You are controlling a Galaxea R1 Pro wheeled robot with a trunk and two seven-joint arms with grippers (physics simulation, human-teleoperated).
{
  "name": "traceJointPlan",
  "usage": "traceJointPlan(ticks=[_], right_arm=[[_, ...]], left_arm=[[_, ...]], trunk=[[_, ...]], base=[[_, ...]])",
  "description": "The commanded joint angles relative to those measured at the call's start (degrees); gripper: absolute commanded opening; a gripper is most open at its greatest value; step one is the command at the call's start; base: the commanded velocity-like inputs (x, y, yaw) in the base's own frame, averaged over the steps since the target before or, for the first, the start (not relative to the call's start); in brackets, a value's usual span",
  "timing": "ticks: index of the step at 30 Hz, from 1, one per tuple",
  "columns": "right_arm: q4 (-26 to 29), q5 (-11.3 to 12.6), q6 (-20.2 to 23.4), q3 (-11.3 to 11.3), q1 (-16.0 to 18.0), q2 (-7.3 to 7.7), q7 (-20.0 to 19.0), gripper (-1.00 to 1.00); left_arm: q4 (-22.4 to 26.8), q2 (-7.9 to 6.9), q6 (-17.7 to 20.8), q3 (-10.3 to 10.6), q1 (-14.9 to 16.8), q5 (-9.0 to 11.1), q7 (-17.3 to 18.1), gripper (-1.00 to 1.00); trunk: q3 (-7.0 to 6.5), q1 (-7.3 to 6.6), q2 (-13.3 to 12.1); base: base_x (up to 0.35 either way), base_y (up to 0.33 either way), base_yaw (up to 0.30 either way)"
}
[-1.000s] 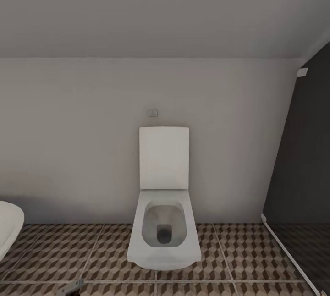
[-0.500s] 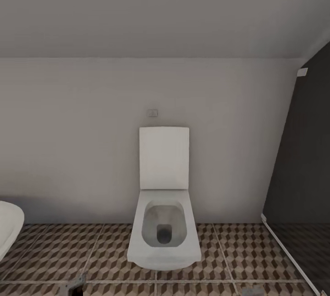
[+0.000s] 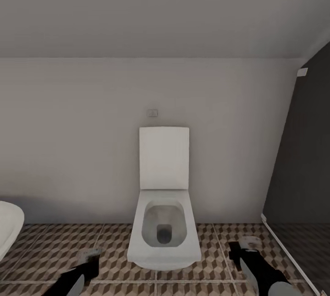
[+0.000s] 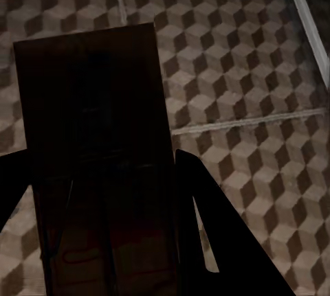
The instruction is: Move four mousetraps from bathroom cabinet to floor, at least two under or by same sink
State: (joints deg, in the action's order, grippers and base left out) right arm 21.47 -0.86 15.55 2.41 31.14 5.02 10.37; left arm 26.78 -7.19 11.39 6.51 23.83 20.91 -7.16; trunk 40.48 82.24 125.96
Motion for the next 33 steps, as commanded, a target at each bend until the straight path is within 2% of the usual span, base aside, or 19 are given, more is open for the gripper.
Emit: traceJointPlan(ticks=[1,5,6,7,9,10,13,20,28,33], right_arm=[[0.0,0.2,-0.2,0.7,0.7,-0.07,0.1,-1.00],[-1.0,0.3,-3.0,1.9,2.1,-0.37,0.5,-1.00],[-1.2,0.3,-3.4,2.0,2.4,-0.41,0.7,-1.00],[-1.4,0.3,-3.8,2.1,3.4,-0.53,1.1,-1.00],[-1.5,0.4,-4.0,2.2,3.9,-0.60,1.2,-1.00],[-1.8,0.4,-4.4,2.3,4.3,-0.71,1.3,-1.00],[-2.5,0.4,-5.8,2.3,4.7,-0.85,1.4,-1.00],[-6.9,0.3,-8.9,2.2,4.8,-0.81,1.4,-1.00],[-8.4,0.1,-8.8,2.0,4.8,-0.90,1.4,-1.00],[-10.6,-0.2,-8.8,1.9,4.8,-1.01,1.4,-1.00]], left_arm=[[0.0,0.22,0.3,0.5,0.1,0.5,-0.5,-1.00],[-0.1,1.99,1.9,0.5,1.8,-1.0,-0.6,-1.00],[-0.1,2.67,2.4,0.5,2.4,-2.0,-0.6,-1.00],[-0.1,3.76,2.9,0.5,3.1,-4.5,-0.6,-1.00],[0.0,4.45,3.1,0.5,3.4,-6.1,-0.7,-1.00],[0.1,5.28,3.3,0.4,3.6,-8.1,-0.8,-1.00],[0.2,5.89,3.2,0.3,3.8,-9.9,-1.0,-1.00],[0.9,5.80,2.8,0.0,3.8,-10.2,-1.0,-1.00],[3.5,5.77,2.9,-0.1,3.9,-10.1,-1.3,-1.00],[3.7,6.01,2.8,-0.3,3.8,-10.0,-4.8,-1.00]], trunk=[[0.07,-0.01,0.0],[0.07,-0.01,0.0],[0.07,-0.01,0.0],[0.07,-0.01,0.0],[0.07,-0.01,0.0],[0.07,-0.01,0.0],[0.07,-0.01,0.0],[0.07,-0.01,0.0],[0.07,-0.01,0.0],[0.07,-0.01,0.0]], base=[[0.000,0.000,0.000],[0.000,0.000,0.000],[0.000,0.000,0.000],[0.000,0.000,0.000],[0.000,0.000,0.000],[0.000,0.000,0.000],[0.000,0.000,0.000],[0.000,0.000,0.000],[0.000,0.000,0.000],[0.000,0.000,0.000]])
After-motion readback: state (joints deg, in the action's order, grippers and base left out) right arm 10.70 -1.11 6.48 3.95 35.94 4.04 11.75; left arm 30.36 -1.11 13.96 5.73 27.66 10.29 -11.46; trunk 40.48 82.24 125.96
